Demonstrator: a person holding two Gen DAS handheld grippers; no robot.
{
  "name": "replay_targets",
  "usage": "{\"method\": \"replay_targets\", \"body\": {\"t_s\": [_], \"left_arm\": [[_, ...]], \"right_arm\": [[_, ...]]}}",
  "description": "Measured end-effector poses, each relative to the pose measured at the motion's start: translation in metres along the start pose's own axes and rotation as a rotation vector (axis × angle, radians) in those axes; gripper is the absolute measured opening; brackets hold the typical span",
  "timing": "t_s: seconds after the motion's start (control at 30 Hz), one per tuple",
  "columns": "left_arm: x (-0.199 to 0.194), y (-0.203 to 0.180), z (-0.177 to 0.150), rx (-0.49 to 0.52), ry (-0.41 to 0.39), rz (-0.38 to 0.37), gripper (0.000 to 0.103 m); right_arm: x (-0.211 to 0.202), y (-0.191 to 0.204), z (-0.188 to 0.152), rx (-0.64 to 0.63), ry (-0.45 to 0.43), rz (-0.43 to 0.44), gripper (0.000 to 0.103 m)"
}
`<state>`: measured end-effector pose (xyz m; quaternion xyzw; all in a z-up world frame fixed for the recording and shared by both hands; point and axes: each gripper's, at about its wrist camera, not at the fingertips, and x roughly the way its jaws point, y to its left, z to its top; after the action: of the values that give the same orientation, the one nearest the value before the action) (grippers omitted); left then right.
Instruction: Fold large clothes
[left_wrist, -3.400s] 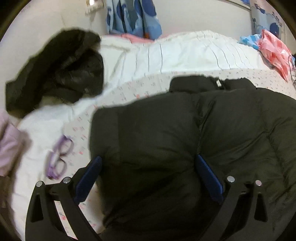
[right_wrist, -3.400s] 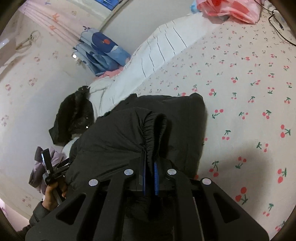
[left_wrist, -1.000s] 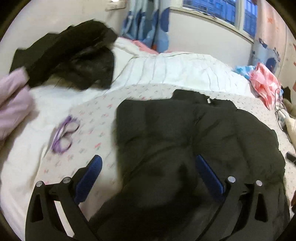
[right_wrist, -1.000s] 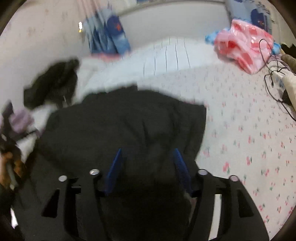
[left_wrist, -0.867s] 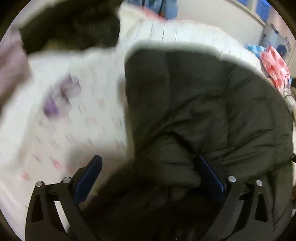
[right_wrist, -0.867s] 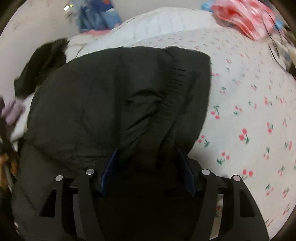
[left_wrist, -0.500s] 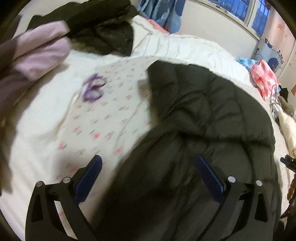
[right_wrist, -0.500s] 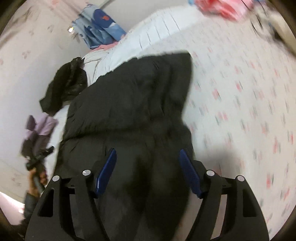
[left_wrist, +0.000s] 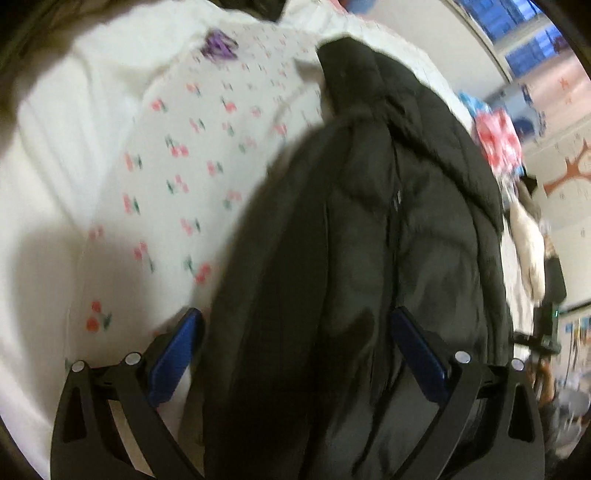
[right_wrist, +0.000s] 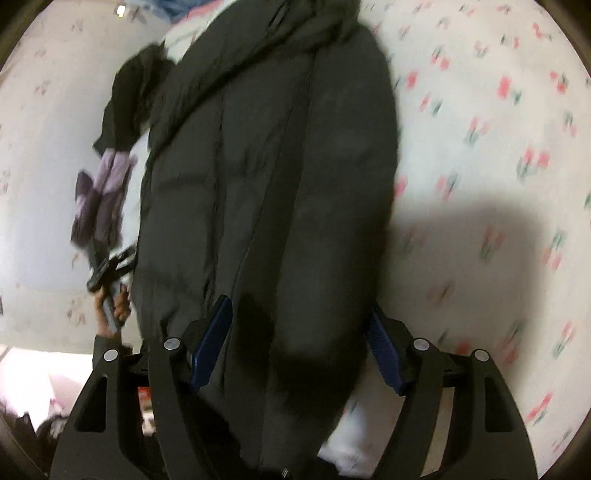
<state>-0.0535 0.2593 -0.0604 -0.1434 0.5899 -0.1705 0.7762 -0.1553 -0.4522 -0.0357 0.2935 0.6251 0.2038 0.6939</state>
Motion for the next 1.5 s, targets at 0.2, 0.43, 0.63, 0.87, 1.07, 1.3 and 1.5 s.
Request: {"method": "replay_targets", "body": {"t_s": [0.2,0.43,0.63,0.87,1.07,1.3,1.5], "left_arm": [[0.001,-0.008,-0.017,0.019,0.038,0.027,0.078],[-0.048,-0.072,-0.027,0.037,0.013,-0.069,0.016],[-0.11,-0.144,-0.065,0.156,-0.022,-0.217,0.016],[-0.087,-0.138,-0.151,0.314,0.252,-0.15,0.021],[-0.1,-0.071,-0.11,0.122,0.106,-0.008,0.043],[-0.059,-0.091,0.004,0.013,-0.204,-0.084,0.081],[0.025,-0.077,0.077,-0.174,-0.217,-0.164,0.082]], "right_arm": [[0.013,0.03,-0.017,-0.076,-0.008,0.056,0.013],[-0.072,0.083,-0.006,-0.18,-0.301,0.225,0.008],[-0.185,0.094,-0.034,-0.265,-0.406,0.206,0.007],[-0.185,0.016,-0.114,-0.19,-0.14,-0.087,0.023],[-0.225,-0.023,-0.079,-0.046,-0.377,-0.088,0.067],[-0.138,0.002,0.091,-0.087,-0.415,-0.103,0.09],[-0.081,-0.049,0.159,0.062,-0.363,-0.066,0.09]]}}
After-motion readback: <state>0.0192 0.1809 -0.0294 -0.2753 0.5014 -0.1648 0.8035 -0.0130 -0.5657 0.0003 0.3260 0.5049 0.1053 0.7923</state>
